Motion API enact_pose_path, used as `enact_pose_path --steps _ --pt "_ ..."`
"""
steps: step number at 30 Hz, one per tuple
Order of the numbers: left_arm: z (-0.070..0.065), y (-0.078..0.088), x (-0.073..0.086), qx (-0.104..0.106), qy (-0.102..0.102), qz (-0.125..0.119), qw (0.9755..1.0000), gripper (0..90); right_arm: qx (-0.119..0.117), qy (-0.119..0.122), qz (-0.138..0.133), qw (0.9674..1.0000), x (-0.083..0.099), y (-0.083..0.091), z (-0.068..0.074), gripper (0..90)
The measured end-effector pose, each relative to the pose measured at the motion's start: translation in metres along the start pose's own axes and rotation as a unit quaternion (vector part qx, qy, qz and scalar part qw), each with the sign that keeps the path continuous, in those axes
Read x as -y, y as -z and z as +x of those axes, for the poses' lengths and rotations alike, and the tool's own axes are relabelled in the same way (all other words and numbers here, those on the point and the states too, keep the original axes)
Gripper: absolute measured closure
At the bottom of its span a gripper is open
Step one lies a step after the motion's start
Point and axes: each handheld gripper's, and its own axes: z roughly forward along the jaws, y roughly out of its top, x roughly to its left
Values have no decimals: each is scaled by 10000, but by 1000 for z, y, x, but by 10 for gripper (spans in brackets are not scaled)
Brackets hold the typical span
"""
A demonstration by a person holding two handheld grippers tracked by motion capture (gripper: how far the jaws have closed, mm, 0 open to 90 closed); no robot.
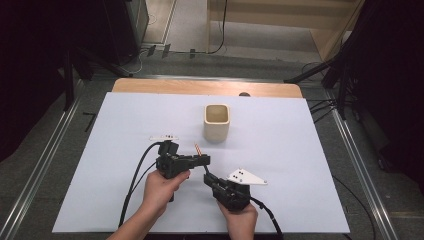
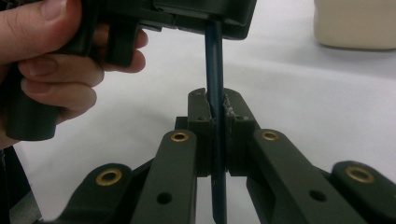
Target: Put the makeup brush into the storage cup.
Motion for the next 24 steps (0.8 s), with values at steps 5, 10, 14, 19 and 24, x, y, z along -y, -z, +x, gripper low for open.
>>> enact_pose_path --steps 5,10,14,19,24 --pt "-1 1 0 55 -10 -28 10000 796 -9 12 27 10000 0 -1 1 842" --pt "-1 1 0 142 5 29 9999 822 -8 16 82 10000 1 -2 2 842" --pt "0 1 -1 278 154 59 9995 837 -24 14 98 9999 1 -3 2 842" --pt "5 2 -1 457 379 69 9982 843 10 99 93 9999 -1 -2 3 840" --pt "5 4 -2 494 389 57 9980 843 50 233 116 9996 -4 -1 5 769"
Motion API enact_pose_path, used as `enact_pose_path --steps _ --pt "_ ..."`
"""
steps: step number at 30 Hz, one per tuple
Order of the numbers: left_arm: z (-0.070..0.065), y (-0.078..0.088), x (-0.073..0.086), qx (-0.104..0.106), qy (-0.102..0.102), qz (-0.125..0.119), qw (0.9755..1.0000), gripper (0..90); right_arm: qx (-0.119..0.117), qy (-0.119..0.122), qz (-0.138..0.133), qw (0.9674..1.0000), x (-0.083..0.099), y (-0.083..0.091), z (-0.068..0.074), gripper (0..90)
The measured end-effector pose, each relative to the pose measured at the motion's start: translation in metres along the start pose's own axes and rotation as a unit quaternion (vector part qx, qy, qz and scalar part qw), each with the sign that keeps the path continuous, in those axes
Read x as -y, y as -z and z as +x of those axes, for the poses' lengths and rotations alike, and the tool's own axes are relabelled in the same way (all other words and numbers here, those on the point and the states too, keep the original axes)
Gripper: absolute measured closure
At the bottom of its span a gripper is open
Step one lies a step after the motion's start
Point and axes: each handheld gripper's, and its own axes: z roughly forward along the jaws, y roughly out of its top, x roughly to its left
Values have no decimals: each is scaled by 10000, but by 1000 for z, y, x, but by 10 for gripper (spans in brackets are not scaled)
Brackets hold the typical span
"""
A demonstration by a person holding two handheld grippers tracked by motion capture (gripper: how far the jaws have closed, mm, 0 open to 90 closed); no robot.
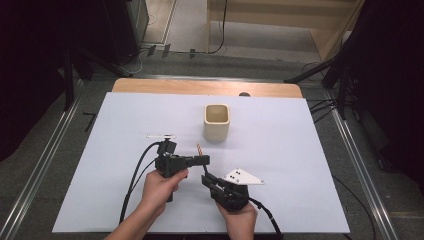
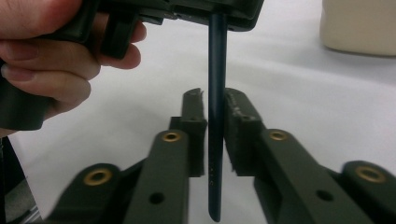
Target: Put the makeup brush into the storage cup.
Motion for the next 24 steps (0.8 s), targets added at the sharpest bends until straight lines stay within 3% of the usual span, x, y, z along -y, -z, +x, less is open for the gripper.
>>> enact_pose_path --steps 4,8,12,17,18,19,21,24 --pt "-2 3 -3 -141 -181 70 9997 843 -77 33 21 10000 -7 2 0 609" --pt "-3 7 -7 -217 -295 147 9992 842 -330 6 213 9992 -14 1 -5 494" --pt "-3 10 -11 -264 -382 228 9987 842 -459 59 322 9984 -18 1 -8 446" --pt "-2 13 -15 -352 -602 478 9964 843 -751 326 576 9950 -28 -3 -10 373" --pt "-2 13 -15 -352 -602 478 9964 843 -751 326 576 9950 -28 -3 -10 373" --pt "-2 14 -16 -354 -660 544 9957 843 -941 272 672 9929 -31 -5 -12 306" --pt "-3 14 -16 -368 -691 578 9953 843 -1093 254 811 9904 -35 -7 -13 260" --pt "-4 13 -18 -359 -772 695 9939 843 -1140 259 948 9886 -39 -9 -14 244"
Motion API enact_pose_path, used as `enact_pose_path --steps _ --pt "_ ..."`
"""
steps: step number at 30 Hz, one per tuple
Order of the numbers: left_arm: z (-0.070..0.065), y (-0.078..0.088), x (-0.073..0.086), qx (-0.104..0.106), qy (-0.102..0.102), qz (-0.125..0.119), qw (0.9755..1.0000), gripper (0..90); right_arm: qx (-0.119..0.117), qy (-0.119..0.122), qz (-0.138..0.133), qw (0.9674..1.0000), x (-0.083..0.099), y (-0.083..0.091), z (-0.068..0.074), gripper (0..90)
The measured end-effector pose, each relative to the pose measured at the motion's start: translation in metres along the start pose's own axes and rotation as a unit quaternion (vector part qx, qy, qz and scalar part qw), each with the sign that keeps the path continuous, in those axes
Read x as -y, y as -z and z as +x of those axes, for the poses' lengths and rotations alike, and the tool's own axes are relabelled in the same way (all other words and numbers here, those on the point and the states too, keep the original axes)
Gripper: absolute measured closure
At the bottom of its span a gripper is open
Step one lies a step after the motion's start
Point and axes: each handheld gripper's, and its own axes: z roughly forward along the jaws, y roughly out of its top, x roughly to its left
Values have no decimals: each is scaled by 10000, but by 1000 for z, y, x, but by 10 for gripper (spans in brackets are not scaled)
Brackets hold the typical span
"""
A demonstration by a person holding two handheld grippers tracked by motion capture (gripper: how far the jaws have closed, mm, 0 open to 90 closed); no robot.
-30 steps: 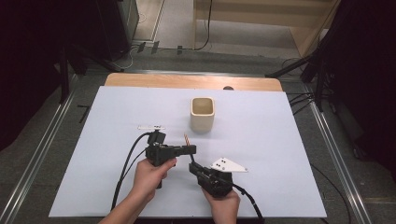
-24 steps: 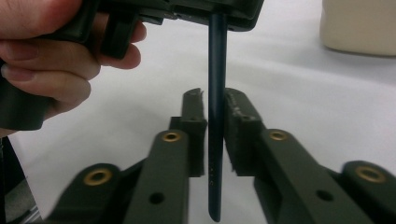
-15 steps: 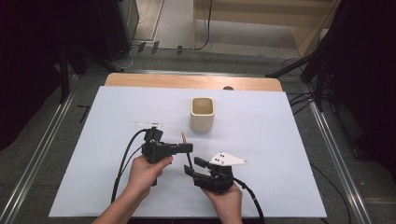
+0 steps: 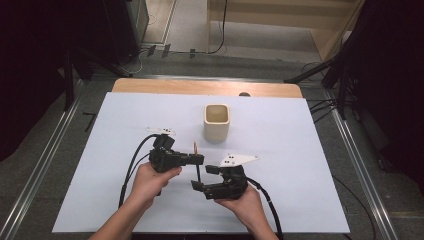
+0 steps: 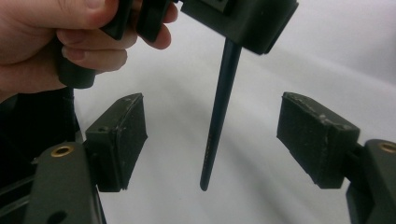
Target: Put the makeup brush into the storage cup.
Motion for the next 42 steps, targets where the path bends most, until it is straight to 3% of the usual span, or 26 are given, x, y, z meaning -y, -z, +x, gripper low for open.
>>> enact_pose_path --steps 7,11,17,22,33,42 --pt "1 1 -1 39 -77 110 9999 842 -417 101 132 9990 -5 6 -7 252" --pt "1 0 -3 194 -184 301 9992 842 -551 179 219 9981 -6 9 -12 268" --pt "0 0 -4 404 -319 358 9980 842 -873 203 196 9958 -6 10 -19 314" --pt "0 -1 -3 527 -409 395 9970 841 -981 270 256 9945 -5 8 -22 333" --pt "-2 -5 -1 716 -459 368 9957 840 -1209 -113 83 9926 -1 5 -32 477" --pt "-2 -8 0 814 -407 265 9955 840 -1278 -302 10 9913 -1 1 -32 634"
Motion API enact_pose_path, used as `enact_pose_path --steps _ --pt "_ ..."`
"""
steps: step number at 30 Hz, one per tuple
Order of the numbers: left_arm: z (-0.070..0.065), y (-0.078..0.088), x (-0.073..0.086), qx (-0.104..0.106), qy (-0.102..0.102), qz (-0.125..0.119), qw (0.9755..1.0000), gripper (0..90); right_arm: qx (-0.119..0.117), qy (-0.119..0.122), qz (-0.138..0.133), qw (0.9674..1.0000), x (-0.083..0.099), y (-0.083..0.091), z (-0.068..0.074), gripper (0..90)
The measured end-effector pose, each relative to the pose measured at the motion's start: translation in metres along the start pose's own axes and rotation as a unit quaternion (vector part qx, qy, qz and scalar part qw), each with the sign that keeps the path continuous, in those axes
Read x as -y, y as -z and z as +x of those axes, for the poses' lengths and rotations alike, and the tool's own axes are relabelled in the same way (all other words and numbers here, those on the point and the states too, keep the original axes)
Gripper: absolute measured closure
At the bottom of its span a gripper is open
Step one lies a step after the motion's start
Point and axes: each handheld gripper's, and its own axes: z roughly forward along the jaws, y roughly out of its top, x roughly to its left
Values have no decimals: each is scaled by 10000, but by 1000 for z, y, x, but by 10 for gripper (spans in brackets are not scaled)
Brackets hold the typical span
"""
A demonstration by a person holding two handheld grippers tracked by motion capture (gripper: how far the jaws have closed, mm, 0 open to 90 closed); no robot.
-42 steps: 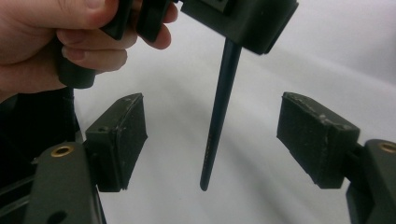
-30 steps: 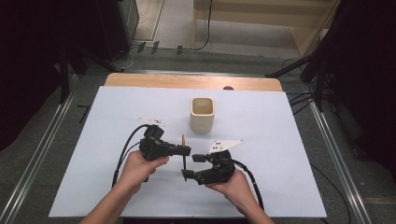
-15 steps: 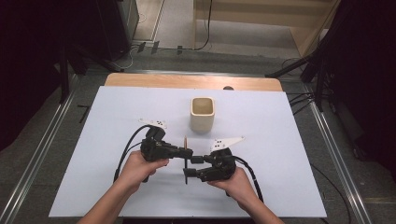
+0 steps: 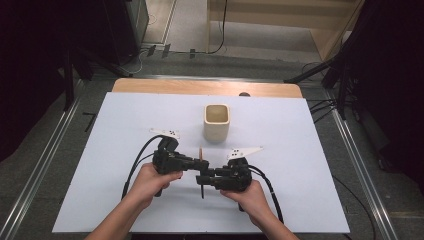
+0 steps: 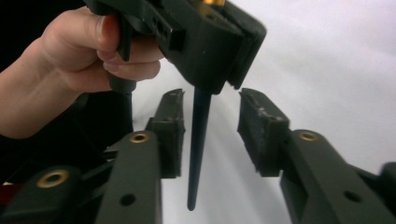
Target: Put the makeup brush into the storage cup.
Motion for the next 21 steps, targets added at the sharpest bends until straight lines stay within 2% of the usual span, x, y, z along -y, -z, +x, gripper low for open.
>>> enact_pose_path --steps 13,21 --pt "1 -3 1 -16 -80 -101 9999 838 -93 -118 -40 9999 -1 0 0 820" --pt "1 -2 2 -11 -108 -146 9998 836 -125 -202 -37 9997 -1 0 0 833"
